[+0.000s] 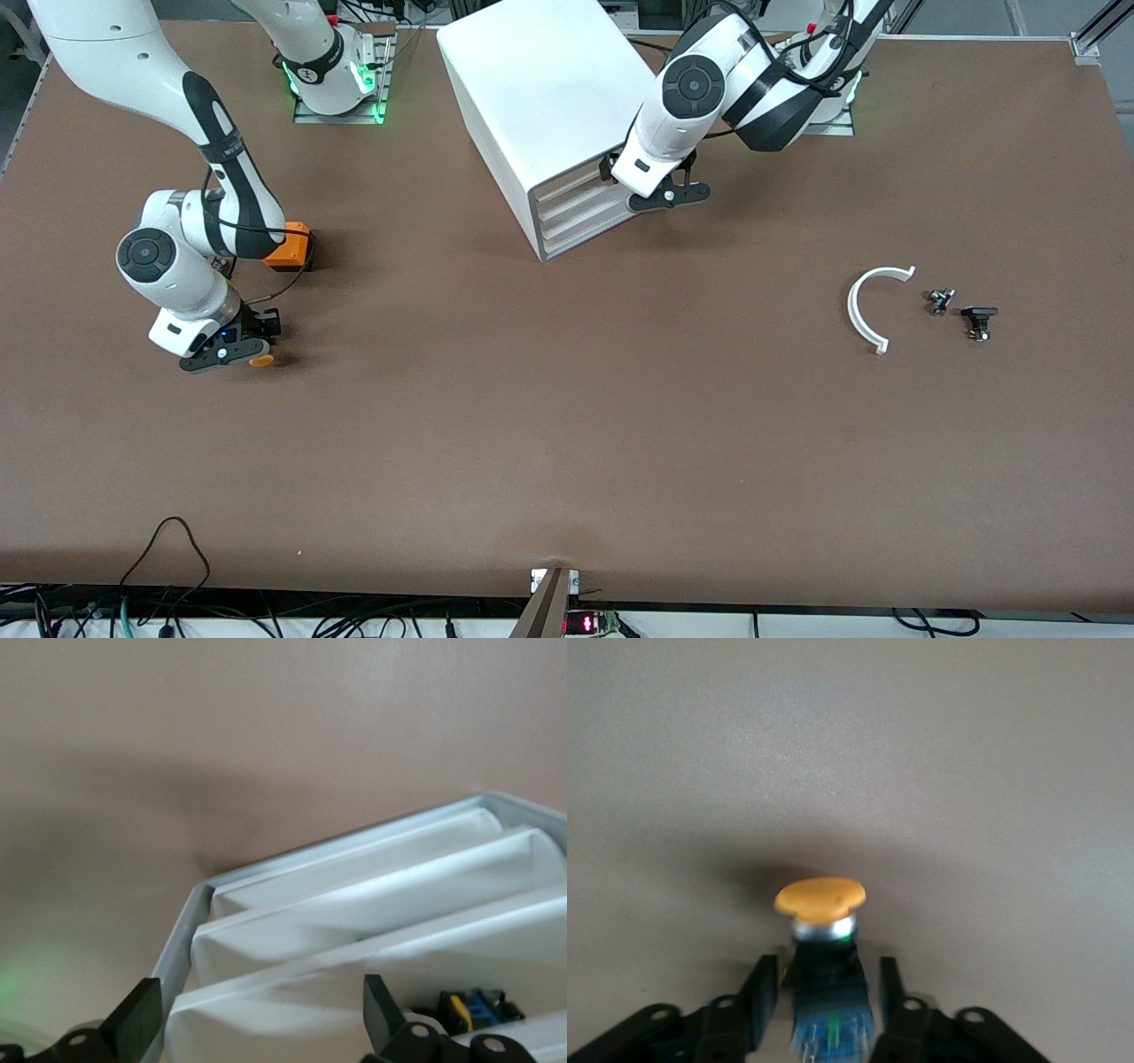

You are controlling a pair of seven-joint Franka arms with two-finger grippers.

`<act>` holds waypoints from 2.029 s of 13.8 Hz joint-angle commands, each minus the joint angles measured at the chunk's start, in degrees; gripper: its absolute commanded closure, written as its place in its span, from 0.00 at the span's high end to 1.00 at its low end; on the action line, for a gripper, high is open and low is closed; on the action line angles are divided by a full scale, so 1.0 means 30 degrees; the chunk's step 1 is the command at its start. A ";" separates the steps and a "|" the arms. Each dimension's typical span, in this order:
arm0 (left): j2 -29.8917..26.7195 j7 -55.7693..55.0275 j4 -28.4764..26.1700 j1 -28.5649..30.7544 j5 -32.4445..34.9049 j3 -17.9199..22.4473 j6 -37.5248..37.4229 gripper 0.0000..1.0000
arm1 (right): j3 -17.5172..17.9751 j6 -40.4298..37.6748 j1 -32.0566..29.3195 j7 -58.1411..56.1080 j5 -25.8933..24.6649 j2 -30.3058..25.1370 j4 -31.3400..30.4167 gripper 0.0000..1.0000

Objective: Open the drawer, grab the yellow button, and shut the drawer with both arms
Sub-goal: 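Lower the button beside the orange box while the left gripper withdraws, then open the right gripper and draw it back from the button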

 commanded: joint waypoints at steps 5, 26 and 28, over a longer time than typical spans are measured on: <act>-0.2190 0.6947 0.2424 0.1579 -0.0366 0.6521 -0.1164 1.00 | 0.1560 -0.7475 -0.0365 -0.0212 0.2465 -0.2051 0.4301 1.00; -0.3659 1.6304 0.7790 0.1345 0.2359 1.1983 -0.8641 1.00 | 0.1999 -1.9560 -0.2621 0.6350 0.2129 -0.4893 1.3335 1.00; -0.3629 1.6334 0.7819 0.1344 0.2329 1.2013 -0.8612 1.00 | 0.1999 -1.9587 -0.2621 0.5973 0.1887 -0.4980 1.3305 1.00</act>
